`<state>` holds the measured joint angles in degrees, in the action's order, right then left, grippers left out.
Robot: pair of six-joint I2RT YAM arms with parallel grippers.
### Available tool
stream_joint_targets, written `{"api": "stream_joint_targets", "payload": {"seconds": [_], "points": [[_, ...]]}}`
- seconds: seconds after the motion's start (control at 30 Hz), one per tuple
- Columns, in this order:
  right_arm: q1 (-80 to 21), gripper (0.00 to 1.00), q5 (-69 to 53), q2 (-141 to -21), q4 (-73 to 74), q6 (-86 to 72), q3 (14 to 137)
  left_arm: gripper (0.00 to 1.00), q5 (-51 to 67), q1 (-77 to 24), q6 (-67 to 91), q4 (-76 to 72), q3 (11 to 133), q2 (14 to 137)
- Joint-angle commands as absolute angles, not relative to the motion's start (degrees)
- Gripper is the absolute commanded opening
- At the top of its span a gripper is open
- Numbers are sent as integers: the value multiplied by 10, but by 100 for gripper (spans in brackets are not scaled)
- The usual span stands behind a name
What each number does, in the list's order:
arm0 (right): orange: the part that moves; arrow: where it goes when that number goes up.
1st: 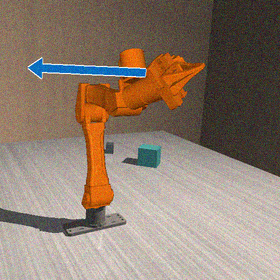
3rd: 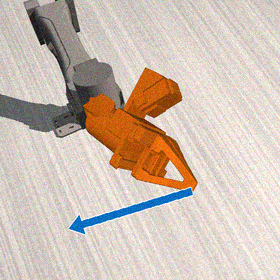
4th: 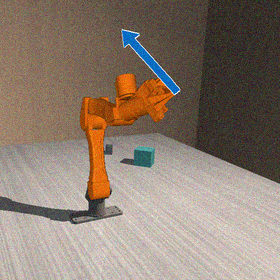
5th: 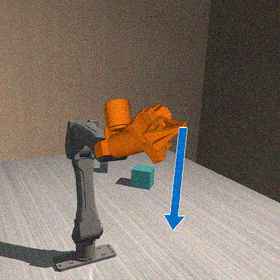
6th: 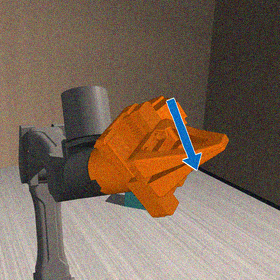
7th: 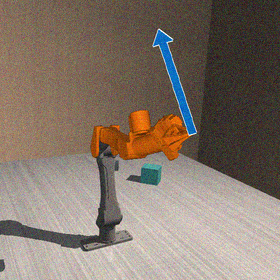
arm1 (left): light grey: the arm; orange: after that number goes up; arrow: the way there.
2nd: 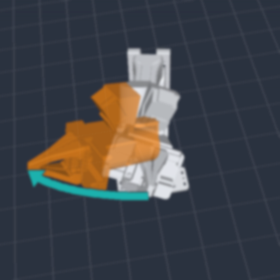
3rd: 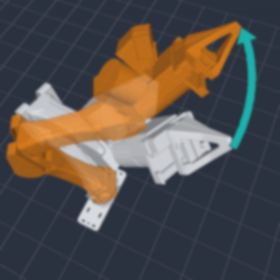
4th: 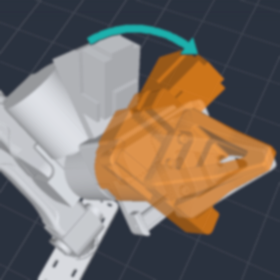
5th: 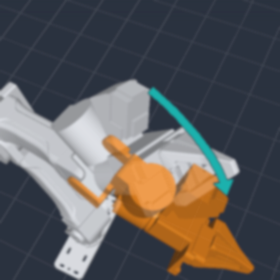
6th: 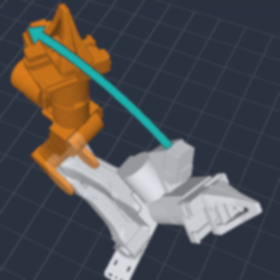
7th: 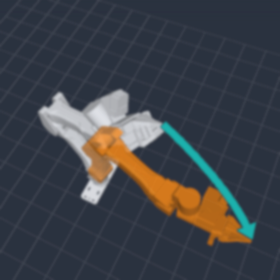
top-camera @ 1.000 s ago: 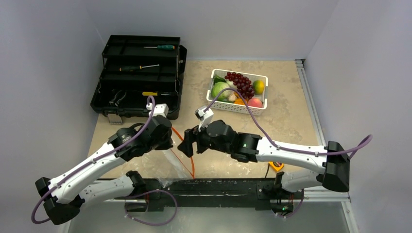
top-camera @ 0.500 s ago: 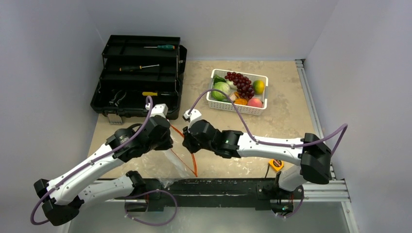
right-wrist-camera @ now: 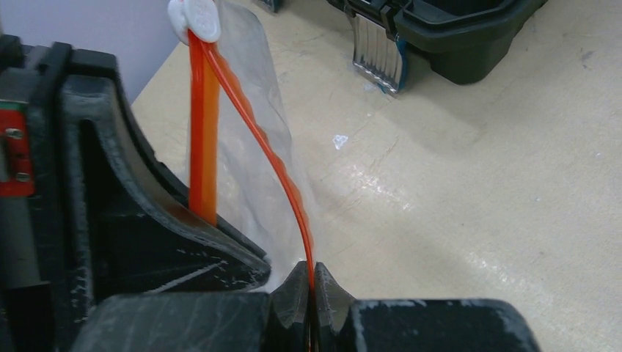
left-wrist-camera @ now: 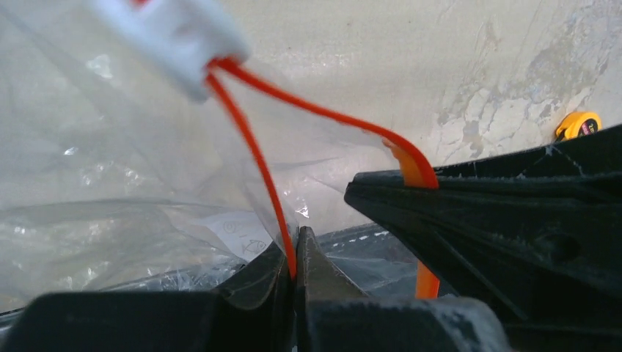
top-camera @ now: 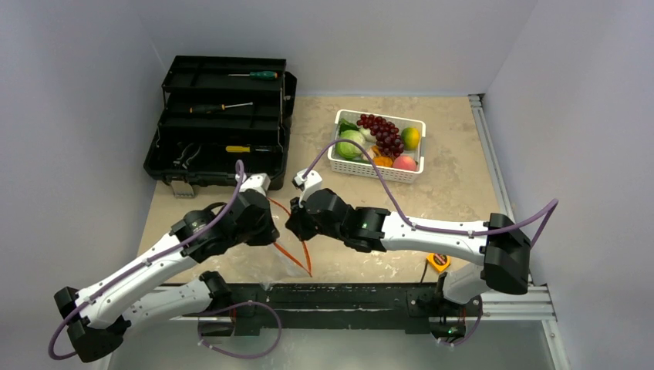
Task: Place the food in the zip-top bag and seal the zipper
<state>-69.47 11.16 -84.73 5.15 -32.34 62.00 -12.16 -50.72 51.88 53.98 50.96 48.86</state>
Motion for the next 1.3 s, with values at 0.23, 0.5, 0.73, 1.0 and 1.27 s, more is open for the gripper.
{"api": "stream_joint_targets", "payload": {"seconds": [0.23,0.5,0.73,1.0,1.27], "points": [[-567,0,52,-833,31,-283,573,0,-226,-508,450,689,616,447],[-566,0,-25,-882,34,-268,599,0,-135,-506,462,612,584,434],[-588,0,-40,-902,57,-265,622,0,-127,-507,491,587,570,475],[-588,49,-26,-818,96,-216,641,0,-174,-506,529,600,561,492],[-569,79,63,-685,37,-213,583,0,-172,-505,548,597,548,496]]}}
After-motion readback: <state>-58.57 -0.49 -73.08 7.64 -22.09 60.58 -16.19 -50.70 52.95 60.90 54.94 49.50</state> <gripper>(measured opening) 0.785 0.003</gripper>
